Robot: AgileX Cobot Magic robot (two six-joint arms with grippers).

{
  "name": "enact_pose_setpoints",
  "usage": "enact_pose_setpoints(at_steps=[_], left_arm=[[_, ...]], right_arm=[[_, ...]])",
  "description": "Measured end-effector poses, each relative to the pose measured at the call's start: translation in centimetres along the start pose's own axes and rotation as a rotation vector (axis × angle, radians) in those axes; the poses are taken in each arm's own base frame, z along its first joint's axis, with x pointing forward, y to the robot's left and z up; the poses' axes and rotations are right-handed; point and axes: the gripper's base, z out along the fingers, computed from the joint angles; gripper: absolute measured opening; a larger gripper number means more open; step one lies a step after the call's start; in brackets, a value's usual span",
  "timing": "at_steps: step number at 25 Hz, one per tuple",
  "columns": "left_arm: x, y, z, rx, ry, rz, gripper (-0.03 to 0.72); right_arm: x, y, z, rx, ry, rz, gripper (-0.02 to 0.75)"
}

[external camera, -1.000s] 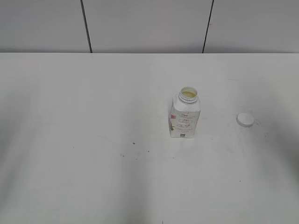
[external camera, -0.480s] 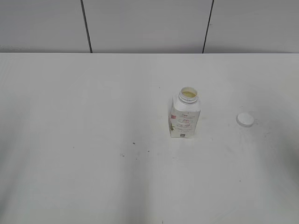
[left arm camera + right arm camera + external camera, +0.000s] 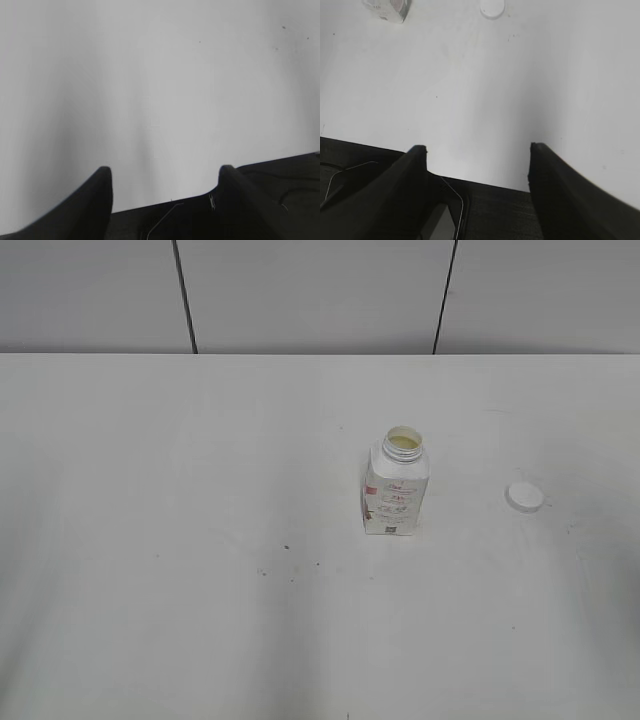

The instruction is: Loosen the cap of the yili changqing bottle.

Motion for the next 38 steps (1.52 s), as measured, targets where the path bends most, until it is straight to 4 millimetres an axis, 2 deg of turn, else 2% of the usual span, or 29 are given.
enact_pose_setpoints(at_steps=[8, 18, 22, 29, 34, 38], left_arm=[[1.3, -0.2, -2.0, 0.0, -0.143, 0.008, 0.419], [1.8, -0.3, -2.6, 0.003, -0.19, 0.007, 0.419], [1.8, -0.3, -2.6, 0.008, -0.19, 0.005, 0.419], [1.8, -0.4, -2.6, 0.022, -0.19, -0.001, 0.419], [1.9, -0.5, -2.7, 0.024, -0.193, -0.002, 0.419], [2.6, -0.6, -3.5, 0.029, -0.262, 0.001, 0.419]], right_arm=[[3.3, 0.4, 1.5, -0.016, 0.046, 0.01, 0.501], [6.5, 1.0, 2.3, -0.028, 0.008, 0.019, 0.501], [7.3, 1.2, 2.4, -0.028, -0.003, 0.018, 0.501], [8.4, 1.2, 3.7, -0.04, 0.051, 0.041, 0.501], [8.4, 1.2, 3.8, -0.041, 0.052, 0.045, 0.501], [8.3, 1.1, 4.1, -0.033, 0.029, 0.047, 0.501]])
